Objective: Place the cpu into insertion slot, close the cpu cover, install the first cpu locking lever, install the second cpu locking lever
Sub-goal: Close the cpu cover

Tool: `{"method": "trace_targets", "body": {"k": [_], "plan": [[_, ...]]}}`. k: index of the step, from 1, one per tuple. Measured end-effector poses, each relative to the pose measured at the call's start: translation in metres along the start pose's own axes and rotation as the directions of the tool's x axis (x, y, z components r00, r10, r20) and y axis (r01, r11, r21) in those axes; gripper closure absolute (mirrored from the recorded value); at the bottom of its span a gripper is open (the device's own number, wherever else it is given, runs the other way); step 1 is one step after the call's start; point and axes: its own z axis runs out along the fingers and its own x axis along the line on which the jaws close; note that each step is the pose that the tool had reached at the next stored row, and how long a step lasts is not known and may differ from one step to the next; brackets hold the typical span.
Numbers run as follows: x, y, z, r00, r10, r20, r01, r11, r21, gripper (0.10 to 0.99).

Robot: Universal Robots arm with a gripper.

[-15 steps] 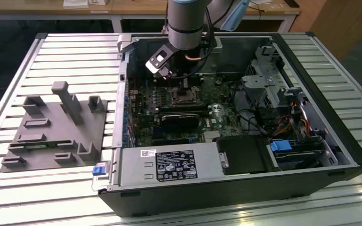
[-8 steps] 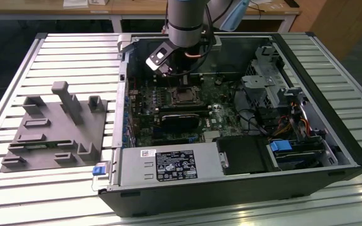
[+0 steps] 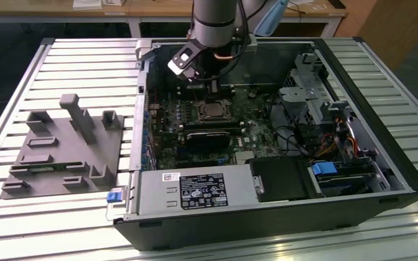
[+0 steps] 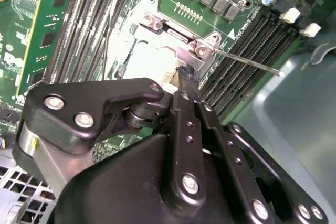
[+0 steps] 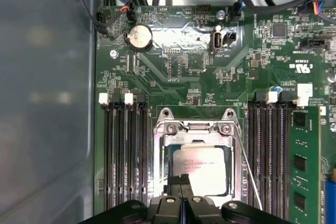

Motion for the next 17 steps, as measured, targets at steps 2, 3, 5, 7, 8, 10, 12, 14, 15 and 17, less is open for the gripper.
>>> {"method": "trace_targets", "body": {"k": [2, 3, 5, 7, 8, 10, 12, 14, 15, 17], "plan": [[-0.0014, 0.0001, -0.0007, 1.0000, 0.000, -0.0002, 0.000, 1.0000, 0.000, 0.980], [-0.0033, 0.0001, -0.0008, 1.0000, 0.000, -0.0001, 0.000, 1.0000, 0.000, 0.980], [-0.0085, 0.0002, -0.0009, 1.0000, 0.000, -0.0015, 0.000, 1.0000, 0.000, 0.980], [-0.0113, 0.0002, -0.0009, 1.0000, 0.000, -0.0019, 0.000, 1.0000, 0.000, 0.980], [-0.0119, 0.0002, -0.0009, 1.0000, 0.000, -0.0019, 0.000, 1.0000, 0.000, 0.980], [-0.0129, 0.0006, -0.0010, 1.0000, 0.000, -0.0018, 0.000, 1.0000, 0.000, 0.980], [-0.0133, 0.0020, -0.0009, 1.0000, 0.000, -0.0019, 0.000, 1.0000, 0.000, 0.980], [-0.0135, 0.0045, -0.0009, 1.0000, 0.000, -0.0018, 0.000, 1.0000, 0.000, 0.980], [-0.0135, 0.0059, -0.0009, 1.0000, 0.000, -0.0018, 0.000, 1.0000, 0.001, 0.980], [-0.0135, 0.0079, -0.0008, 1.0000, 0.000, -0.0017, 0.000, 1.0000, 0.001, 0.980]]}}
